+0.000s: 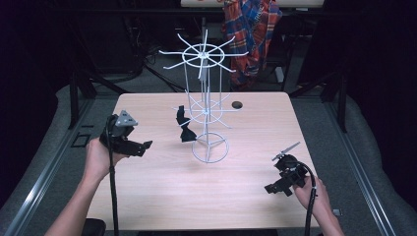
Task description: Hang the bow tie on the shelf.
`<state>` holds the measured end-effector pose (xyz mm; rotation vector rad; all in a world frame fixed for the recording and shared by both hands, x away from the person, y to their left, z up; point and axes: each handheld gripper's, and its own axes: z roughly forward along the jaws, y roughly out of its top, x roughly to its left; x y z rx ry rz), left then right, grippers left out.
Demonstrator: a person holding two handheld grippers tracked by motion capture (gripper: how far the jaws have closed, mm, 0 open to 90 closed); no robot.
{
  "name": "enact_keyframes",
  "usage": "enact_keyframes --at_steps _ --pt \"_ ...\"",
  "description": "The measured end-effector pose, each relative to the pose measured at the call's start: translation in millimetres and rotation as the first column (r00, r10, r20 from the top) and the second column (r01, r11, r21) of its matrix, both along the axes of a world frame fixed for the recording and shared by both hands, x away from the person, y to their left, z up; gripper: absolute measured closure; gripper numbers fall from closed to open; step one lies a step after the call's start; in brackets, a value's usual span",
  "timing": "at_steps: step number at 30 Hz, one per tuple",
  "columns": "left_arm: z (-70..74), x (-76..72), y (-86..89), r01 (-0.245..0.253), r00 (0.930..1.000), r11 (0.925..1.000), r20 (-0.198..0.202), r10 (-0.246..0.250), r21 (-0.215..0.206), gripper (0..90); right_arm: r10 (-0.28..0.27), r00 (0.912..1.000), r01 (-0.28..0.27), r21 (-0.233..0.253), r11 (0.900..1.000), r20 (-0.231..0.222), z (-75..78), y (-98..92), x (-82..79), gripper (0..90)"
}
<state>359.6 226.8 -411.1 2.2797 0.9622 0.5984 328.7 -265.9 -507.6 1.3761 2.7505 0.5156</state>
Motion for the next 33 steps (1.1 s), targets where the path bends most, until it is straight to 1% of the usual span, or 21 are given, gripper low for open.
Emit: enact_keyframes --at_steps 1,3,4,5,7,8,10,11,12,15,16,17,18,21,24,26,27,30,31,33 --pt "-1.9 -2.3 2.0 -0.002 1.0000 1.0000 -0.005 0.002 0.003 13.8 0.005 1.0000 -0.005 0.017 1.000 -0.008 -1.4 0.0 0.3 15.1" --pt "-6.3 -6.5 4.9 -0.009 0.9998 0.9999 -0.016 0.009 0.010 13.7 -0.012 0.9999 0.011 0.024 1.000 0.001 -2.4 1.0 -0.7 15.1" --pt "-8.9 -8.3 5.9 -0.014 0.9997 0.9998 -0.018 0.014 0.013 13.5 -0.013 0.9999 0.013 0.023 1.000 -0.001 -2.3 1.2 -0.7 15.1" --pt "-10.8 -9.8 7.1 -0.013 0.9994 0.9998 -0.032 0.014 0.016 13.3 -0.013 0.9999 0.013 0.022 1.000 -0.001 -2.3 1.2 -0.7 15.1" --pt "-15.8 -12.9 8.5 -0.018 0.9990 0.9996 -0.042 0.019 0.020 12.9 -0.013 0.9999 0.013 0.022 1.000 -0.001 -2.3 1.2 -0.7 15.1" --pt "-18.3 -14.4 8.7 -0.022 0.9985 0.9995 -0.049 0.023 0.023 12.7 -0.002 1.0000 0.002 0.010 1.000 -0.005 -1.1 0.6 -0.2 15.1" --pt "-23.3 -16.8 9.4 -0.028 0.9967 0.9990 -0.075 0.031 0.035 12.6 0.000 1.0000 0.000 0.010 1.000 -0.007 -1.1 0.6 -0.2 15.1" --pt "-26.1 -17.9 9.8 -0.031 0.9954 0.9986 -0.090 0.034 0.044 12.8 -0.013 0.9999 0.013 0.023 1.000 0.001 -2.3 1.1 -0.9 15.1" --pt "-29.0 -19.3 10.5 -0.036 0.9945 0.9983 -0.097 0.040 0.045 12.9 -0.001 1.0000 0.001 0.008 1.000 -0.005 -1.1 0.6 -0.3 15.1" --pt "-37.7 -24.3 13.7 -0.047 0.9906 0.9976 -0.126 0.053 0.050 13.0 -0.002 1.0000 0.002 0.011 1.000 -0.001 -1.1 1.1 -0.8 15.1" --pt "-40.0 -25.5 14.3 -0.051 0.9900 0.9975 -0.129 0.057 0.049 12.9 -0.002 1.0000 0.002 0.010 1.000 -0.001 -1.0 1.2 -0.7 15.1" --pt "-43.6 -27.5 15.2 -0.054 0.9881 0.9971 -0.141 0.061 0.053 13.0 -0.002 1.0000 0.002 0.010 1.000 -0.002 -1.1 1.2 -0.7 15.1" --pt "-45.5 -28.4 15.9 -0.052 0.9868 0.9970 -0.151 0.060 0.057 12.9 -0.006 1.0000 0.006 0.022 1.000 -0.003 -1.5 1.7 -0.9 15.1" --pt "-53.7 -32.2 18.9 -0.057 0.9825 0.9964 -0.174 0.067 0.063 12.5 -0.003 1.0000 0.003 0.022 1.000 0.001 -1.3 1.9 -1.0 15.1" --pt "-61.2 -34.0 23.8 -0.072 0.9762 0.9954 -0.200 0.083 0.063 11.5 -0.004 1.0000 0.004 0.020 1.000 0.000 -1.4 1.9 -1.0 15.1" --pt "-66.6 -34.9 27.4 -0.092 0.9718 0.9939 -0.212 0.102 0.061 9.6 -0.004 1.0000 0.004 0.018 1.000 0.001 -1.6 1.8 -0.9 15.1" --pt "-69.3 -35.1 29.1 -0.100 0.9696 0.9929 -0.218 0.112 0.064 8.0 -0.003 1.0000 0.003 0.017 1.000 0.001 -1.7 1.8 -0.8 15.1" --pt "-76.1 -35.1 34.1 -0.128 0.9587 0.9885 -0.245 0.144 0.080 6.1 -0.002 1.0000 0.002 0.016 1.000 0.003 -1.8 2.1 -0.7 15.1" --pt "-78.5 -34.8 36.3 -0.139 0.9565 0.9860 -0.246 0.158 0.092 5.5 -0.001 1.0000 0.001 0.015 1.000 0.003 -1.8 2.2 -0.6 15.1" --pt "-81.9 -34.4 39.1 -0.157 0.9539 0.9833 -0.244 0.175 0.093 4.7 0.006 1.0000 -0.006 0.006 1.000 0.006 -2.0 2.1 -0.4 15.1"
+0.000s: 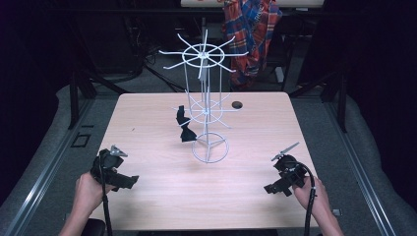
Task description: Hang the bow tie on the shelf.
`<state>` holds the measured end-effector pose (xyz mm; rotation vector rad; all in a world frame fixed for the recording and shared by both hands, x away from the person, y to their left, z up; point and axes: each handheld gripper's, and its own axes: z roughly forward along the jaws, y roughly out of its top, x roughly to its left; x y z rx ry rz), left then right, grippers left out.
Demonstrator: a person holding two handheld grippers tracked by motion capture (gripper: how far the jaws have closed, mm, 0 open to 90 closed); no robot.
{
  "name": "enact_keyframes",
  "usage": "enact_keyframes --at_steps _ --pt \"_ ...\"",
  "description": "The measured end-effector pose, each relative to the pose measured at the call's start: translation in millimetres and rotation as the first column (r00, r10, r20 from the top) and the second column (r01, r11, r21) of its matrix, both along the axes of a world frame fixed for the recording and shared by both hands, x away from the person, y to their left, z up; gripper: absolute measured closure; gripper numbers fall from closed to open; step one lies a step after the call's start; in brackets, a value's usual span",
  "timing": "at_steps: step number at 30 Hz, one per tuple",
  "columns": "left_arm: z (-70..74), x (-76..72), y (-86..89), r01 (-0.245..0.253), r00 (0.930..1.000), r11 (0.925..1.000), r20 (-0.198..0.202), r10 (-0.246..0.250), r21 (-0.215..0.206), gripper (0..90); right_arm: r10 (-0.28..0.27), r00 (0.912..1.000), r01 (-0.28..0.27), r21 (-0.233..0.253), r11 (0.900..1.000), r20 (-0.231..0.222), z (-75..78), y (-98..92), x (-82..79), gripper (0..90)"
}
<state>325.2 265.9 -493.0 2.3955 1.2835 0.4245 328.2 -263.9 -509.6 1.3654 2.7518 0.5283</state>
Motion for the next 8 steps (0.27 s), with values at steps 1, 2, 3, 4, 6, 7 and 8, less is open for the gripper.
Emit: enact_keyframes --at_steps 1,2,3,4,6,7,8 --pt "-1.8 0.8 1.7 -0.005 0.9999 1.0000 -0.009 0.005 -0.004 4.1 -0.003 1.0000 0.003 0.001 1.000 0.000 -0.5 0.4 -0.2 15.1" --pt "-4.8 2.4 3.5 -0.008 0.9998 0.9999 -0.018 0.008 -0.014 3.4 0.000 1.0000 0.000 0.002 1.000 -0.001 -1.0 0.5 0.1 15.1" --pt "-6.5 3.4 4.3 -0.012 0.9996 0.9998 -0.025 0.012 -0.016 2.6 0.003 1.0000 -0.003 0.000 1.000 -0.002 -1.5 0.5 0.5 15.1" --pt "-9.3 5.2 5.7 -0.012 0.9994 0.9998 -0.034 0.011 -0.017 2.0 0.004 1.0000 -0.004 -0.001 1.000 -0.005 -1.5 0.6 0.7 15.1" --pt "-11.3 7.2 7.5 -0.019 0.9990 0.9996 -0.042 0.018 -0.020 0.2 0.000 1.0000 0.000 -0.003 1.000 -0.004 -1.9 1.0 1.1 15.1" --pt "-11.9 7.8 8.0 -0.023 0.9991 0.9994 -0.036 0.022 -0.026 0.3 -0.001 1.0000 0.001 -0.002 1.000 0.001 -2.4 1.0 1.3 15.1" --pt "-11.7 8.5 8.5 -0.021 0.9992 0.9994 -0.034 0.020 -0.028 0.3 -0.003 1.0000 0.003 -0.002 1.000 0.001 -2.7 1.1 1.4 15.1"
